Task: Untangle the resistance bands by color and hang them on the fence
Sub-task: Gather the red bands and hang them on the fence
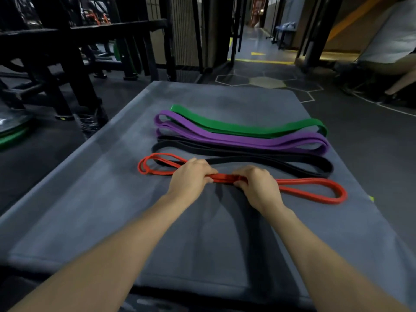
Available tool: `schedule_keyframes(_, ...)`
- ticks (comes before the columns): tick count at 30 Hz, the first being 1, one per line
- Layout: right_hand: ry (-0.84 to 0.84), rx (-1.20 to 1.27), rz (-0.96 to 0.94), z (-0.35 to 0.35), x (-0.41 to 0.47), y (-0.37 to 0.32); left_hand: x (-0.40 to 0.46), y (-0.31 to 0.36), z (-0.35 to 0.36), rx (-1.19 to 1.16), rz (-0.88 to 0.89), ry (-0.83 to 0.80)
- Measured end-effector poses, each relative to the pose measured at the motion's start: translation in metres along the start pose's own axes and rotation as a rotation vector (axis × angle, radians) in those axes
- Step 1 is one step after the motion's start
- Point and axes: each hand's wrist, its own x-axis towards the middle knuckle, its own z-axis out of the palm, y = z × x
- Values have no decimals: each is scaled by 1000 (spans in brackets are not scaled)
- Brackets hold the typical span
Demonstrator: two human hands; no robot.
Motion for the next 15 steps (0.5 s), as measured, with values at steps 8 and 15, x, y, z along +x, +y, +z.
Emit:
schedule_keyframes(8, 6, -74, -40, 5, 6, 5, 2, 6, 0, 198, 67, -73)
schedule_keyframes(15, -36, -182, -86, 0, 6, 8, 13, 2, -8, 214, 67, -181)
